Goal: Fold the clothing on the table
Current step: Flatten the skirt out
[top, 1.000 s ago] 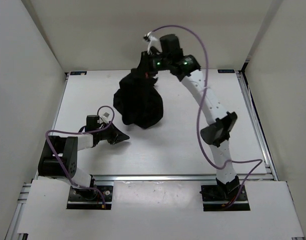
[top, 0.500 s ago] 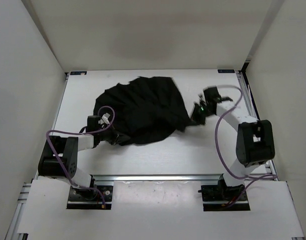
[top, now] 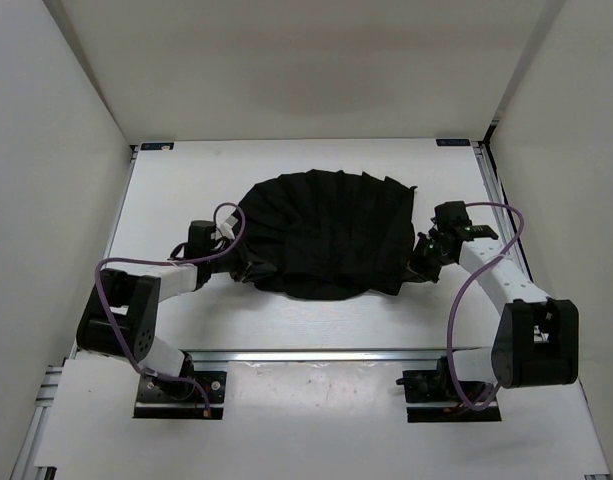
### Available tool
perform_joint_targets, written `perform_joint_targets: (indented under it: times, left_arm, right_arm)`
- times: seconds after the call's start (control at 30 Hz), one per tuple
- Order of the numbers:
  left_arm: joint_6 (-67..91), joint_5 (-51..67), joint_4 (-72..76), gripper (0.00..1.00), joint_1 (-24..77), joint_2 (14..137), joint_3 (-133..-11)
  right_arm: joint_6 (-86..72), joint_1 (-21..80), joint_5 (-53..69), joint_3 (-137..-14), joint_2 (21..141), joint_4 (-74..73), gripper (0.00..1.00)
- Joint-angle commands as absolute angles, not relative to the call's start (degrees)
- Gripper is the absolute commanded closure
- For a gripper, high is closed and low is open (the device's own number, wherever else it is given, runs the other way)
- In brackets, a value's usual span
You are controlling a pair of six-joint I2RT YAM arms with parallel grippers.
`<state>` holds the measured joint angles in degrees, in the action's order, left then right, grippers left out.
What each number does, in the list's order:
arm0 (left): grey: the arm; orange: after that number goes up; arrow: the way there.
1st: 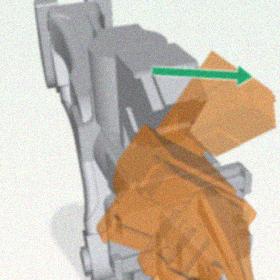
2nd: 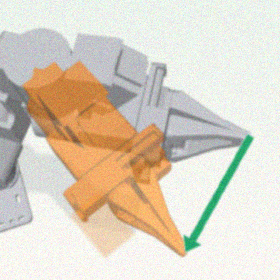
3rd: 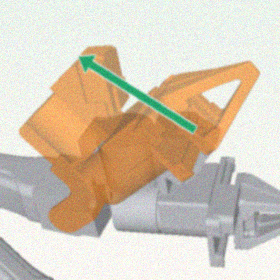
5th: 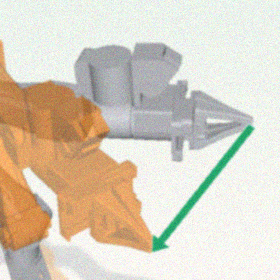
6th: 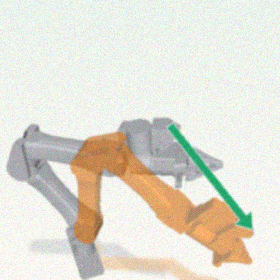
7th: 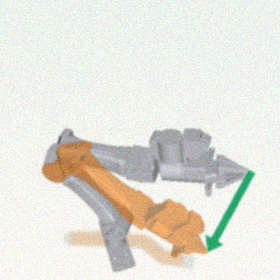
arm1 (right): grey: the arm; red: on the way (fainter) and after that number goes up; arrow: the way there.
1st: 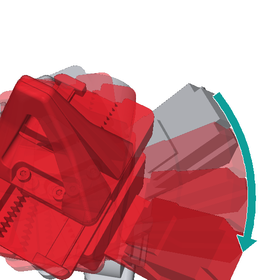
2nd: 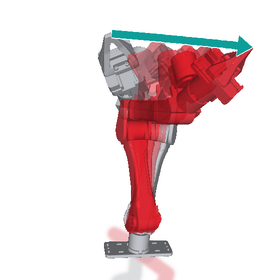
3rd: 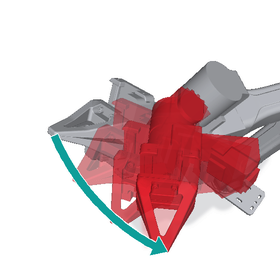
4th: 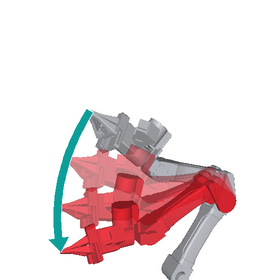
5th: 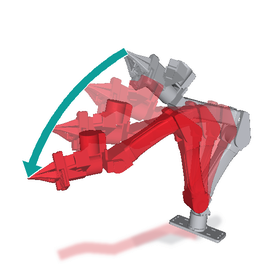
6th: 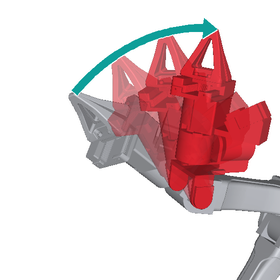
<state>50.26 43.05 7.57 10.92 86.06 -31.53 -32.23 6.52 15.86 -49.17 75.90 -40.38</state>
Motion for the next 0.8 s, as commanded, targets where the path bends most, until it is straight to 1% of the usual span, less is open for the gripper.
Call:
perform_joint_targets:
  times: [0.0, 0.1, 0.17, 0.23, 0.3, 0.37, 0.47, 0.63, 0.67, 0.73, 0.77]
  left_arm:
    - [54.38, 43.68, 10.78, 0.56, 12.92, 83.85, -31.13]
    - [60.36, 43.42, 18.08, 0.54, 12.48, 84.11, -27.87]
    - [58.72, 41.23, 14.71, 0.51, 12.31, 84.11, -28.82]
    - [55.30, 39.12, 11.27, 0.52, 12.48, 84.20, -30.49]
    - [55.19, 37.36, 10.54, 0.50, 12.05, 84.72, -30.59]
    - [56.51, 37.18, 12.74, 0.51, 12.48, 85.51, -29.89]
    - [60.64, 36.92, 20.19, 0.51, 14.58, 87.88, -29.01]
    - [63.80, 35.25, 23.11, 0.51, 18.80, 93.07, -31.90]
    - [64.50, 35.24, 24.51, 0.53, 20.11, 94.99, -32.69]
    - [65.04, 35.94, 25.49, 0.62, 21.70, 97.02, -33.31]
    - [65.21, 36.38, 25.92, 0.71, 21.88, 97.99, -33.31]
  right_arm:
    - [-31.91, 7.12, 14.85, -49.48, 76.55, -39.37, 1.00]
    - [-31.73, 8.17, 13.98, -49.48, 76.81, -39.47, 1.00]
    - [-31.38, 8.09, 13.63, -49.39, 76.55, -40.25, 1.00]
    - [-31.81, 8.43, 13.54, -48.95, 76.47, -39.99, 1.00]
    - [-31.03, 8.00, 13.62, -49.13, 75.94, -40.51, 1.00]
    - [-31.20, 7.73, 13.62, -49.13, 75.41, -40.34, 1.00]
    - [-30.94, 8.17, 13.27, -49.22, 75.15, -40.60, 1.00]
    - [-30.68, 7.82, 12.83, -49.22, 74.62, -41.75, 0.99]
    - [-30.67, 7.74, 12.75, -49.13, 74.79, -42.18, 1.00]
    - [-30.85, 7.47, 12.13, -49.04, 73.39, -42.28, 1.00]
    - [-30.68, 7.12, 12.48, -49.04, 73.30, -42.28, 1.00]
